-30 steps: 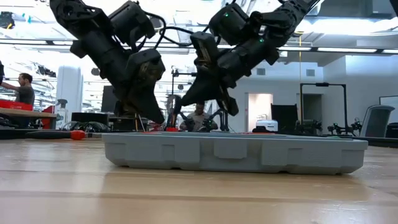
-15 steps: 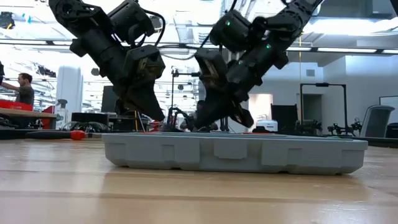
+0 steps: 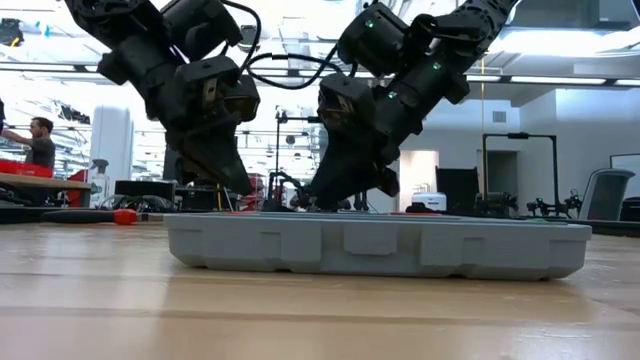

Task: Prefit tool cases
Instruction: Put the black electrical tape into the gray prefit tool case

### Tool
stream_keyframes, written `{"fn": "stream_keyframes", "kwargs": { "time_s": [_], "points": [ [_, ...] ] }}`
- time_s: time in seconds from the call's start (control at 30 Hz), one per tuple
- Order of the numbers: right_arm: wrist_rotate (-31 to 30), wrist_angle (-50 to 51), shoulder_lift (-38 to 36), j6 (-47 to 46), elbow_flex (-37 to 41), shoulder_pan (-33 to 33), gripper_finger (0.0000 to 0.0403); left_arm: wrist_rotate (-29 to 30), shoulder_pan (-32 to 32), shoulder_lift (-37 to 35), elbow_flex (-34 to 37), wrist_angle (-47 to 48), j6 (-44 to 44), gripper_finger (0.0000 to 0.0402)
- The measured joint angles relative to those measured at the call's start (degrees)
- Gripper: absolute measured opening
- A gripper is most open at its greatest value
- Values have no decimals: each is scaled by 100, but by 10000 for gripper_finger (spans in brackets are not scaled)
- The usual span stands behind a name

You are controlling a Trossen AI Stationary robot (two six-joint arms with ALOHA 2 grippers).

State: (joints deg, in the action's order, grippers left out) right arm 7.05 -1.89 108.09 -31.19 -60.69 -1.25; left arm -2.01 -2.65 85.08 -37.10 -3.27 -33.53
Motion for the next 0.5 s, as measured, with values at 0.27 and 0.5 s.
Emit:
{"fn": "stream_keyframes", "kwargs": {
  "time_s": [0.27, 0.5],
  "points": [
    [-262, -189, 2, 727, 0, -45, 192, 466, -84, 45, 0, 79, 1, 0],
    [-288, -171, 2, 729, 0, -69, 184, -27, -131, 747, 2, -393, -265, 0]
  ]
}}
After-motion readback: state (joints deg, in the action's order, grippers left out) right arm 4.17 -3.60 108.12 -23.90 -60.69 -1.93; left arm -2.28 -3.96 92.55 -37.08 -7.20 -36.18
